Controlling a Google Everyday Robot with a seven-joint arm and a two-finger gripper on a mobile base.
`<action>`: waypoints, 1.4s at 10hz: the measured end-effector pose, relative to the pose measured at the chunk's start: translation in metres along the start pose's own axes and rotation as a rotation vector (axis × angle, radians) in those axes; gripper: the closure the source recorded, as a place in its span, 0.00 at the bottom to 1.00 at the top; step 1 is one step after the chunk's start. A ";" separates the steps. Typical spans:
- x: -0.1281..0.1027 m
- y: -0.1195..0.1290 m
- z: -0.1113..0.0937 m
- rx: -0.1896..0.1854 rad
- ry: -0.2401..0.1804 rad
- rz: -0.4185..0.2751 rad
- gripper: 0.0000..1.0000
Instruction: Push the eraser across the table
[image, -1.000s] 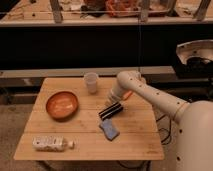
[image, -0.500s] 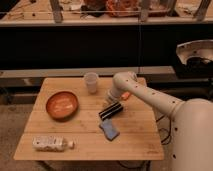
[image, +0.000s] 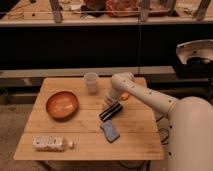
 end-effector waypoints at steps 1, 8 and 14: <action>0.005 0.007 0.001 -0.016 0.021 0.018 1.00; 0.083 0.045 -0.016 -0.024 0.171 0.089 1.00; 0.198 0.071 -0.063 -0.006 0.292 0.160 1.00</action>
